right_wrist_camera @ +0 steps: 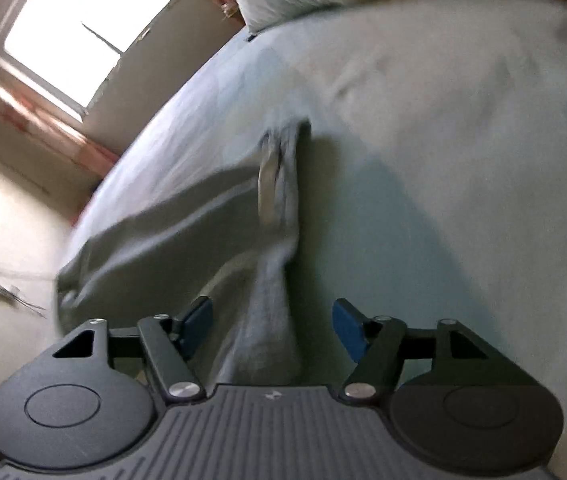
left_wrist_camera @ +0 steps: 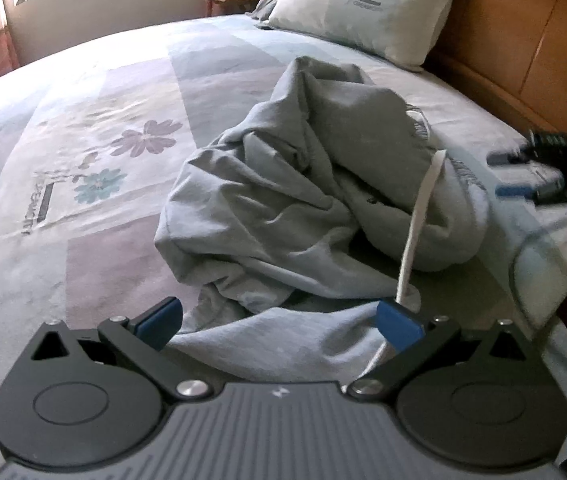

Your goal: Fold clothes

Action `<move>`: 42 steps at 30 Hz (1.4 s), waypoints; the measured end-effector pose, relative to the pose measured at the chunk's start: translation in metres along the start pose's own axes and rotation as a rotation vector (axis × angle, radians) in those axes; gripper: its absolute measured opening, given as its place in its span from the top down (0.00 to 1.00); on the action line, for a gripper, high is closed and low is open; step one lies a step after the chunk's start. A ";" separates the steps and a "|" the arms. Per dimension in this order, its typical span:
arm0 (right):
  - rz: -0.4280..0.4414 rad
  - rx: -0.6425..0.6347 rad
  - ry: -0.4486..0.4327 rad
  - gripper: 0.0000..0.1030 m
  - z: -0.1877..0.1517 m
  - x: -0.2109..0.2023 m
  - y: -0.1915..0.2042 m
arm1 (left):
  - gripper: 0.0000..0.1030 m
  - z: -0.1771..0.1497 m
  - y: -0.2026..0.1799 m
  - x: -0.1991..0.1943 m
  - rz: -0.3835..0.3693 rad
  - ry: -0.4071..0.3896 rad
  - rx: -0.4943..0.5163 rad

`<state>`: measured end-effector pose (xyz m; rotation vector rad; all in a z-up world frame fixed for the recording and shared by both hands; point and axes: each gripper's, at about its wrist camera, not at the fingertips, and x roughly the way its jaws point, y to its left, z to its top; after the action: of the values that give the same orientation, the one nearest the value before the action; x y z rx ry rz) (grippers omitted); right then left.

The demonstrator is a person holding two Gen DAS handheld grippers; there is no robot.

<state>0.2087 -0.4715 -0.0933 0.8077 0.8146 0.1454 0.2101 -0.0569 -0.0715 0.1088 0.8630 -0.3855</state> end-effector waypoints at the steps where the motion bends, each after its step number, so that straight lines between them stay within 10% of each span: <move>1: 0.025 0.041 0.003 0.30 -0.014 -0.003 -0.005 | 0.01 -0.001 -0.002 -0.001 -0.001 -0.001 0.002; 5: 0.137 0.221 0.039 0.26 -0.065 0.007 -0.016 | 0.01 -0.004 -0.008 -0.007 -0.003 -0.005 0.009; 12: 0.134 0.166 0.022 0.20 -0.072 0.050 0.023 | 0.01 -0.009 -0.017 -0.018 -0.006 -0.014 0.020; 18: 0.106 0.136 -0.045 0.36 -0.076 0.070 0.036 | 0.01 -0.011 -0.011 -0.025 0.019 -0.016 0.013; 22: 0.124 0.195 -0.086 0.76 -0.079 0.066 0.025 | 0.01 -0.015 -0.007 -0.024 0.022 -0.004 -0.003; 25: 0.098 0.164 -0.148 0.82 -0.072 0.053 0.031 | 0.01 -0.017 -0.010 -0.025 0.022 0.001 0.012; 35: -0.105 -0.044 -0.272 0.83 -0.041 -0.024 0.049 | 0.01 -0.014 -0.014 -0.033 0.012 -0.025 0.029; 42: -0.326 -0.065 -0.172 0.60 -0.046 -0.036 0.024 | 0.01 -0.017 -0.012 -0.031 0.013 -0.021 0.022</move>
<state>0.1557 -0.4424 -0.0745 0.6081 0.7635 -0.1840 0.1755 -0.0548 -0.0587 0.1306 0.8367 -0.3837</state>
